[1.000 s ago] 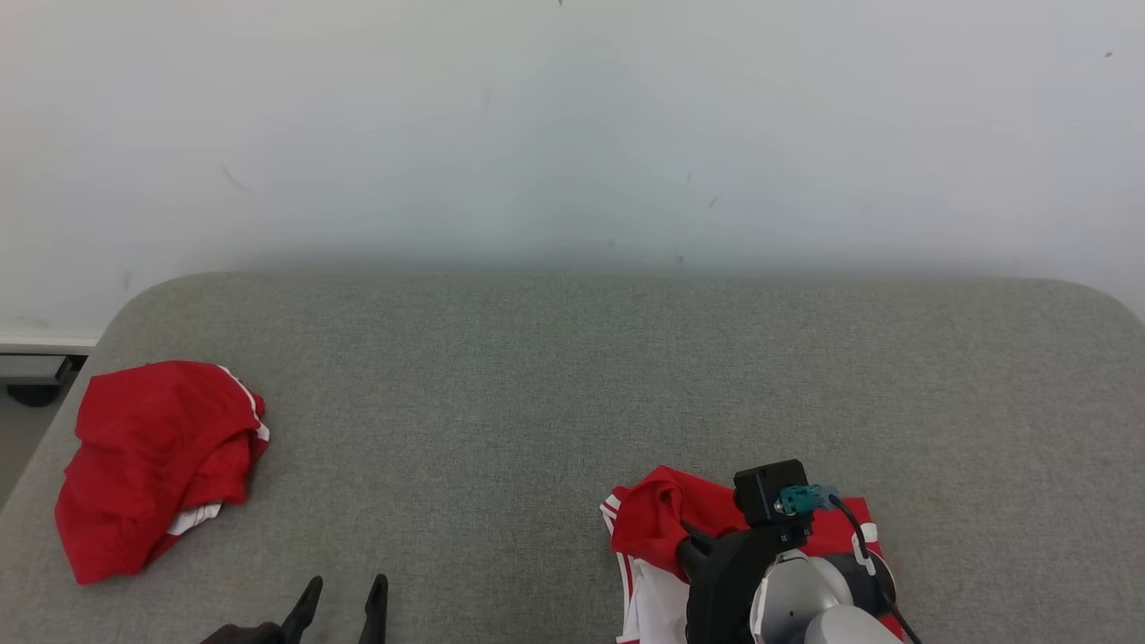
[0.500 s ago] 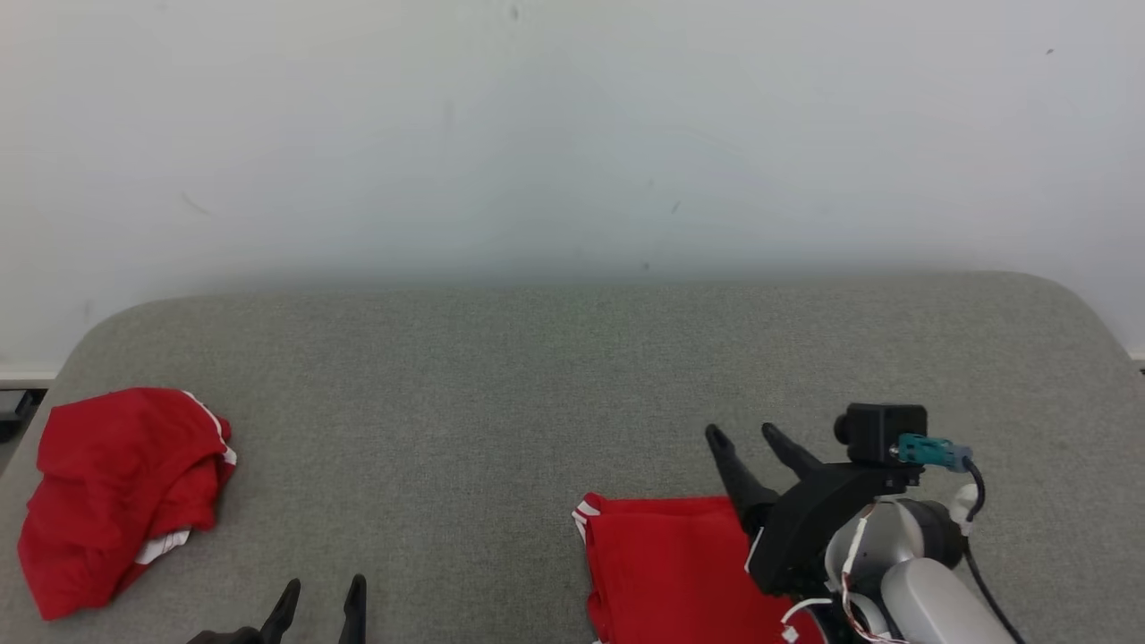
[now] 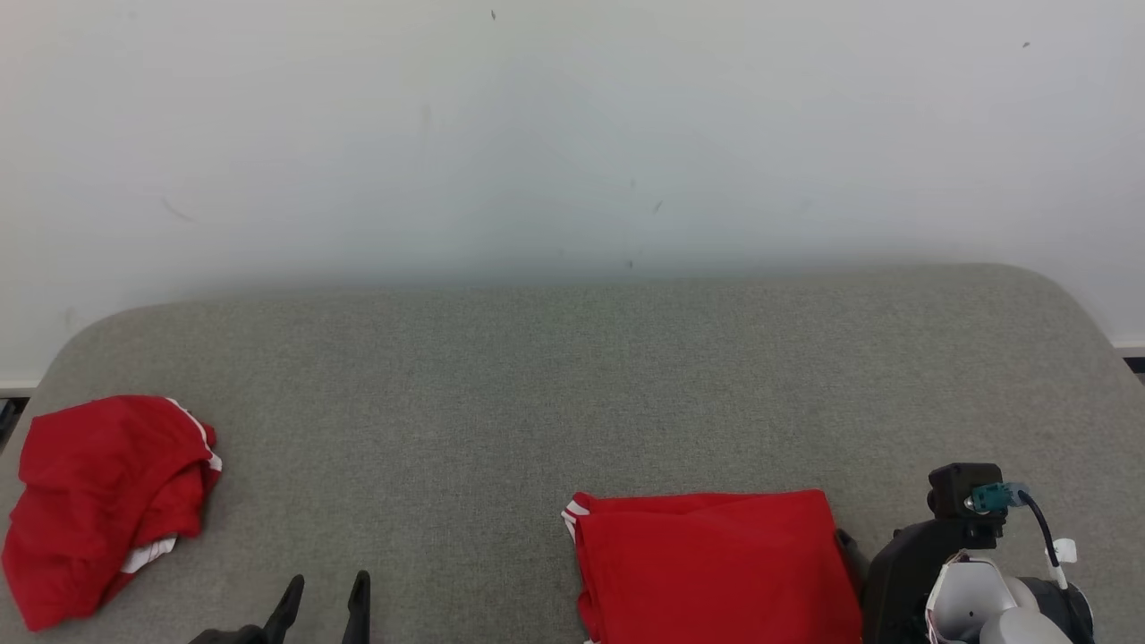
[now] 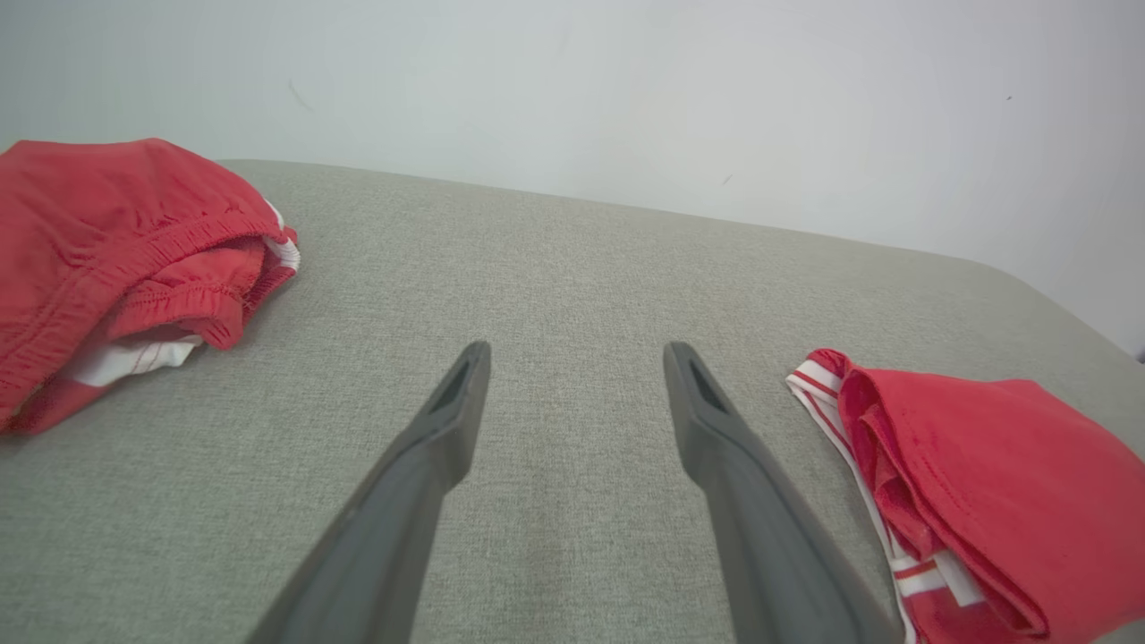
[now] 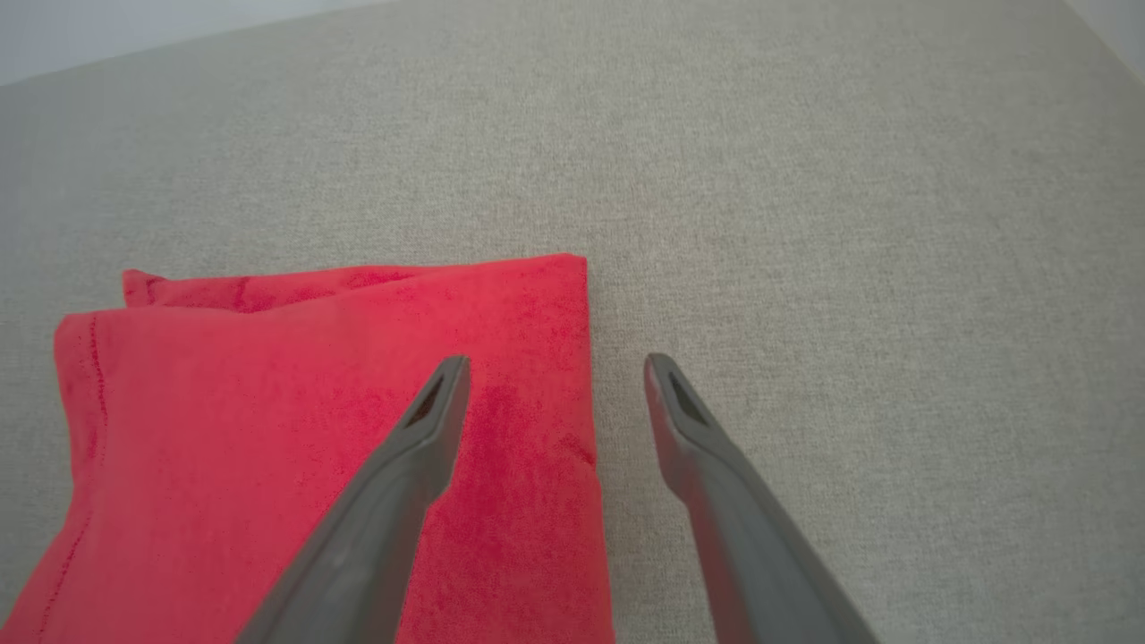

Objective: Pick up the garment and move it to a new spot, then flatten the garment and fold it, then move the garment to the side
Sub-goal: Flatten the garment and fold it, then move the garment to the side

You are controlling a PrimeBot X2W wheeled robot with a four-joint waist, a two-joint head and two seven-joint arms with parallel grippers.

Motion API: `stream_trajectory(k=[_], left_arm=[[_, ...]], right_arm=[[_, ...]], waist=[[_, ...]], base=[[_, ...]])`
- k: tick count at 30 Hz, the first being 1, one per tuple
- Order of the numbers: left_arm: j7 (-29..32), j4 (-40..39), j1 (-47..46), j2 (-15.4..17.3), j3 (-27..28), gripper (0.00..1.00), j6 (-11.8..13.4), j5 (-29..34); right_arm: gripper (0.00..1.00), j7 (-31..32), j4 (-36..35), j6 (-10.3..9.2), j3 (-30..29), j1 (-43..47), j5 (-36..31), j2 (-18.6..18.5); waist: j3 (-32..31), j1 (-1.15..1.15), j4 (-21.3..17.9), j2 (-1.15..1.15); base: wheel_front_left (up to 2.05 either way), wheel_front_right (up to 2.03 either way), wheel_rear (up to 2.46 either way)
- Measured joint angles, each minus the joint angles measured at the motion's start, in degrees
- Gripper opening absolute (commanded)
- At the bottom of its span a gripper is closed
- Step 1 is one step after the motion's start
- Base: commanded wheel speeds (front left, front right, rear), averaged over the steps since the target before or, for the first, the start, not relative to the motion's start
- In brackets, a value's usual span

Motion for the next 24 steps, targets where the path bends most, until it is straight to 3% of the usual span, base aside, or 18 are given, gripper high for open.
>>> stream_trajectory(k=[10, 21, 23, 24], left_arm=[[0.58, -0.2, -0.55, 0.03, -1.53, 1.0, -0.81, 0.24], [1.01, -0.3, -1.48, 0.31, -1.98, 1.0, -1.47, 0.64], [1.0, -0.42, -1.48, 0.4, -2.01, 1.0, -1.47, 0.65], [1.0, -0.48, -1.48, 0.45, -2.01, 1.0, -1.47, 0.67]], right_arm=[[1.0, 9.26, 6.25, 0.0, -0.08, -3.24, -0.25, -0.46], [1.0, 14.41, 13.07, 0.0, -3.39, -5.1, -0.59, 0.74], [0.89, 14.67, 13.97, 0.0, -4.1, -5.6, -0.59, 1.09], [0.68, 14.71, 14.54, 0.0, -4.56, -5.85, -0.58, 1.4]], waist=[[1.72, 0.0, 2.01, 0.0], [3.05, 0.0, 5.32, 0.0], [3.3, 0.0, 5.75, 0.0], [3.43, 0.0, 5.96, 0.0]], base=[[0.0, 0.0, 0.0], [0.0, 0.0, 0.0], [0.0, 0.0, 0.0], [0.0, 0.0, 0.0]])
